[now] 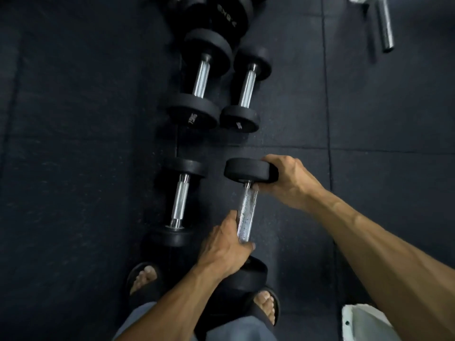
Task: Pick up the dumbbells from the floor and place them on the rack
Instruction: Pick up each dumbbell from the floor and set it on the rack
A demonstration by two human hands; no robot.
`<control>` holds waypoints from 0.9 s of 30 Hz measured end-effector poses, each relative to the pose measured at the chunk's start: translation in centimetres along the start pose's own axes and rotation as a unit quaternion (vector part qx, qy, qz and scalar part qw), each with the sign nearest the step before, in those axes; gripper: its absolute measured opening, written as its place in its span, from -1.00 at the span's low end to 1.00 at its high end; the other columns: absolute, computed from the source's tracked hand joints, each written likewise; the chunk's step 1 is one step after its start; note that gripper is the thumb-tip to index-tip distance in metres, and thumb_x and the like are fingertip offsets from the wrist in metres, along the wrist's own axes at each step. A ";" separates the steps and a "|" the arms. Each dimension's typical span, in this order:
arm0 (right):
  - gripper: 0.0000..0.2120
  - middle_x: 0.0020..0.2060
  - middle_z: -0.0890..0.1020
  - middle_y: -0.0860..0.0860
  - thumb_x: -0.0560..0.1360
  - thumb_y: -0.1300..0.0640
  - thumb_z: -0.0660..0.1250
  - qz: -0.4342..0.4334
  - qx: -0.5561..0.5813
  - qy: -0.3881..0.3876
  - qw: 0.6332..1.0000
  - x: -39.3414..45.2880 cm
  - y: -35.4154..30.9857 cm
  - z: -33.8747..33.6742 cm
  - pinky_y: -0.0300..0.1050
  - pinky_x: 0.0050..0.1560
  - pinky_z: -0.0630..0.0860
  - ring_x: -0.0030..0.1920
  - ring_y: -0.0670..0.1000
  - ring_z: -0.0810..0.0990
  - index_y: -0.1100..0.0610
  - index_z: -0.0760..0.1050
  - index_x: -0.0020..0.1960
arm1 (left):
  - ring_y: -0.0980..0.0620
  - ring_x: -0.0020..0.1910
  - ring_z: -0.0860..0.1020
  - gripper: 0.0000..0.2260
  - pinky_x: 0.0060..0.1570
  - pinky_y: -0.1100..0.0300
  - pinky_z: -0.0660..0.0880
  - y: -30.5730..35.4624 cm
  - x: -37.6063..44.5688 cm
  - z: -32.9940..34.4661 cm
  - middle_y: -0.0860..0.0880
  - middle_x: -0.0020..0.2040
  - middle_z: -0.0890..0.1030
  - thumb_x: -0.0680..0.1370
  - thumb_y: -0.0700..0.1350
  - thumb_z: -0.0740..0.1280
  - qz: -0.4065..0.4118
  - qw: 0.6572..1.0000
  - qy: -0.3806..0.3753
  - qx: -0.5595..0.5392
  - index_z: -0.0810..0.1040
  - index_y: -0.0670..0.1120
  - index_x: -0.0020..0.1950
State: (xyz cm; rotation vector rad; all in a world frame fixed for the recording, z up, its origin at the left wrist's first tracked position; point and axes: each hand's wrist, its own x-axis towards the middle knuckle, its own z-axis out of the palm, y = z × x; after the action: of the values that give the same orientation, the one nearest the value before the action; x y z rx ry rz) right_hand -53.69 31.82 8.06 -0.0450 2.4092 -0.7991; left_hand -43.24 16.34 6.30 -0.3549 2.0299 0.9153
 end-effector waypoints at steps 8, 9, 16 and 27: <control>-0.69 -0.36 0.51 -0.12 0.36 0.08 0.48 -0.018 -0.004 0.032 0.999 -7.0 -15.9 -12.0 -0.26 -0.40 0.32 -0.34 -0.12 0.46 -0.12 0.35 -0.32 | 0.02 -0.11 0.62 -0.65 0.01 0.03 0.57 6.3 -12.8 -13.5 0.10 -0.05 0.61 0.46 -0.02 0.43 0.077 0.997 0.001 0.007 0.36 0.09 0.15; -0.72 -0.35 0.53 -0.11 0.37 0.08 0.48 -0.025 -0.005 0.039 0.999 -7.5 -18.2 -13.4 -0.26 -0.39 0.34 -0.33 -0.12 0.47 -0.12 0.37 -0.30 | 0.03 -0.13 0.63 -0.64 0.00 0.03 0.57 7.0 -14.1 -15.6 0.10 -0.06 0.61 0.45 -0.01 0.43 0.083 0.996 0.008 0.009 0.35 0.10 0.16; -0.81 -0.31 0.57 -0.12 0.34 0.08 0.47 -0.107 -0.023 0.090 0.990 -9.1 -34.8 -22.0 -0.31 -0.38 0.39 -0.27 -0.11 0.53 -0.13 0.48 -0.17 | 0.03 -0.15 0.63 -0.61 -0.07 0.03 0.58 10.8 -22.8 -30.8 0.10 -0.07 0.60 0.42 0.00 0.46 0.123 0.988 0.090 0.034 0.34 0.09 0.13; -0.77 -0.21 0.64 -0.10 0.35 0.12 0.50 -0.264 -0.054 0.051 0.962 -5.7 -55.2 -31.7 -0.11 -0.14 0.58 -0.16 -0.07 0.61 -0.03 0.57 -0.03 | 0.00 -0.03 0.54 -0.60 -0.01 0.06 0.52 15.1 -31.5 -47.8 0.07 -0.03 0.54 0.39 0.04 0.49 0.103 0.962 0.253 -0.020 0.36 0.06 0.09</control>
State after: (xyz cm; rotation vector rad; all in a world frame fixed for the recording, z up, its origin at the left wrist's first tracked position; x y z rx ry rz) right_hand -74.53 4.77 62.02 -0.7334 2.5671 -0.9133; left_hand -61.22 -10.22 56.07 -0.4406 2.5564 1.0746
